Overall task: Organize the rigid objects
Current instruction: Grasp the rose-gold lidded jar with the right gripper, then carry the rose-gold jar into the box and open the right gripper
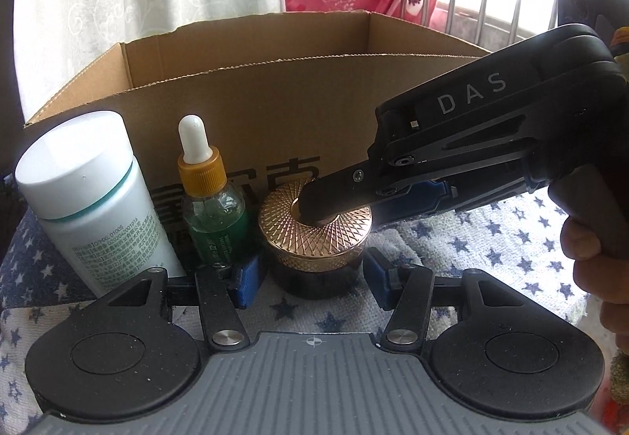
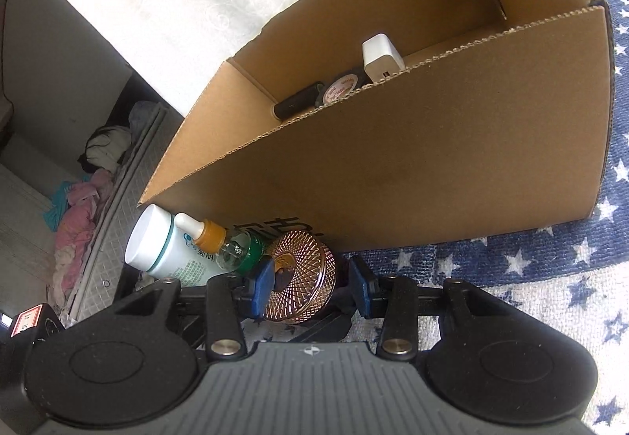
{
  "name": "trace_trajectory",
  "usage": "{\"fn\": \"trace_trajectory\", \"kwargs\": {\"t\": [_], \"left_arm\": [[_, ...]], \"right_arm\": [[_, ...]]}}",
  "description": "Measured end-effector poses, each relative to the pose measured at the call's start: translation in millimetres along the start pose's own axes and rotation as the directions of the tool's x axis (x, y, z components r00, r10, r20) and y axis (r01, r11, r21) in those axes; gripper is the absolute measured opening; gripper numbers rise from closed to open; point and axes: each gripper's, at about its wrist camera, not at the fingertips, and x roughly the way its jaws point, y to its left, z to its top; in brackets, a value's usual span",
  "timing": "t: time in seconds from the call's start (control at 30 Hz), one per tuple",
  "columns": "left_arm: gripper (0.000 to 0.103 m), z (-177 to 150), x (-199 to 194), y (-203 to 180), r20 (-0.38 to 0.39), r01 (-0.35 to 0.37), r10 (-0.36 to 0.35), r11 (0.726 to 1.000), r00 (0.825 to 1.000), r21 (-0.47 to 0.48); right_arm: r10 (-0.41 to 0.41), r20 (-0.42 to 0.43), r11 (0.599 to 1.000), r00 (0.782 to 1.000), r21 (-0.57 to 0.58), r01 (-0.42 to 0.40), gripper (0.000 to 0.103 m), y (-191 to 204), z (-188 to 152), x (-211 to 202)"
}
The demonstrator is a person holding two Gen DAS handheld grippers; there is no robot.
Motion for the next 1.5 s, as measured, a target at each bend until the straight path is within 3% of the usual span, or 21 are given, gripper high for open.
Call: {"fn": "trace_trajectory", "kwargs": {"t": [0.47, 0.67, 0.9, 1.07, 1.2, 1.3, 1.5], "left_arm": [[0.053, -12.1, -20.7, -7.3, 0.01, 0.018, -0.019, 0.999, 1.0, 0.029], [0.053, -3.3, -49.8, -15.9, 0.071, 0.028, -0.032, 0.998, 0.997, 0.055], [0.053, 39.2, -97.1, -12.0, 0.17, 0.0, -0.014, 0.996, 0.985, 0.086], [0.053, 88.6, -94.4, -3.3, 0.183, -0.013, 0.0, 0.997, 0.983, 0.07], [0.053, 119.7, -65.1, 8.6, 0.111, -0.005, 0.004, 1.0, 0.994, 0.015], [0.053, 132.4, -31.5, 20.7, 0.014, 0.011, -0.011, 1.0, 1.0, -0.027], [0.053, 135.6, 31.3, 31.5, -0.167, 0.022, -0.039, 0.995, 0.985, -0.1]], "right_arm": [[-0.028, 0.019, 0.999, 0.999, -0.017, 0.028, 0.042, 10.9, -16.1, -20.7], [-0.034, 0.08, 0.996, 0.996, -0.078, 0.04, 0.042, 40.0, -23.9, -49.5], [0.013, 0.178, 0.979, 0.984, -0.202, 0.023, 0.042, 89.7, -1.4, -88.8], [0.036, 0.193, 0.963, 0.981, -0.267, 0.017, 0.042, 110.6, 44.7, -96.4], [0.024, 0.144, 0.966, 0.989, -0.26, 0.014, 0.042, 105.0, 86.7, -79.7], [-0.017, 0.057, 0.975, 0.998, -0.222, 0.029, 0.043, 87.3, 114.6, -54.1], [-0.101, -0.089, 0.983, 0.991, -0.161, 0.086, 0.043, 48.3, 139.0, -4.1]]}}
